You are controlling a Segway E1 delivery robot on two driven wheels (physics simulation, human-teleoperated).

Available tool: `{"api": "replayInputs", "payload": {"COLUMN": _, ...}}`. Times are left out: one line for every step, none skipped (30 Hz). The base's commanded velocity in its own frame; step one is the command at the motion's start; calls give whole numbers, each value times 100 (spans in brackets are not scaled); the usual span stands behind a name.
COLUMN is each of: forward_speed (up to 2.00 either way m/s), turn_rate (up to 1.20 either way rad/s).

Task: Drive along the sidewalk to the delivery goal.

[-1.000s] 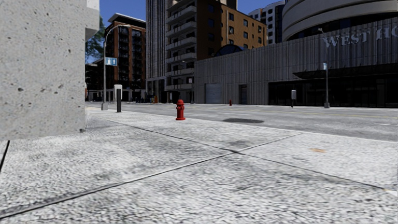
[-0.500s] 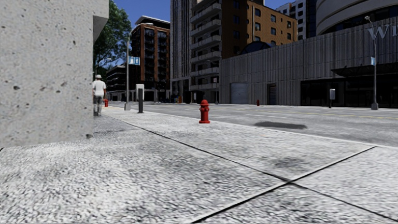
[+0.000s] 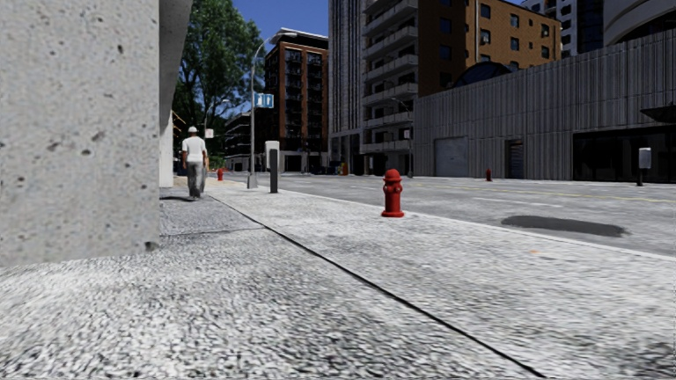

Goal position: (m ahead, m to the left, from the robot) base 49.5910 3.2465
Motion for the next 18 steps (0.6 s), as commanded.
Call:
{"api": "replayInputs", "payload": {"forward_speed": 200, "turn_rate": 37}}
{"api": "replayInputs", "payload": {"forward_speed": 200, "turn_rate": 37}}
{"api": "replayInputs", "payload": {"forward_speed": 200, "turn_rate": 37}}
{"api": "replayInputs", "payload": {"forward_speed": 200, "turn_rate": 37}}
{"api": "replayInputs", "payload": {"forward_speed": 200, "turn_rate": 35}}
{"api": "replayInputs", "payload": {"forward_speed": 200, "turn_rate": 35}}
{"api": "replayInputs", "payload": {"forward_speed": 200, "turn_rate": 35}}
{"api": "replayInputs", "payload": {"forward_speed": 200, "turn_rate": 34}}
{"api": "replayInputs", "payload": {"forward_speed": 200, "turn_rate": 34}}
{"api": "replayInputs", "payload": {"forward_speed": 200, "turn_rate": 34}}
{"api": "replayInputs", "payload": {"forward_speed": 200, "turn_rate": 34}}
{"api": "replayInputs", "payload": {"forward_speed": 200, "turn_rate": 34}}
{"api": "replayInputs", "payload": {"forward_speed": 200, "turn_rate": 34}}
{"api": "replayInputs", "payload": {"forward_speed": 200, "turn_rate": 34}}
{"api": "replayInputs", "payload": {"forward_speed": 200, "turn_rate": 34}}
{"api": "replayInputs", "payload": {"forward_speed": 200, "turn_rate": 34}}
{"api": "replayInputs", "payload": {"forward_speed": 200, "turn_rate": 34}}
{"api": "replayInputs", "payload": {"forward_speed": 200, "turn_rate": 34}}
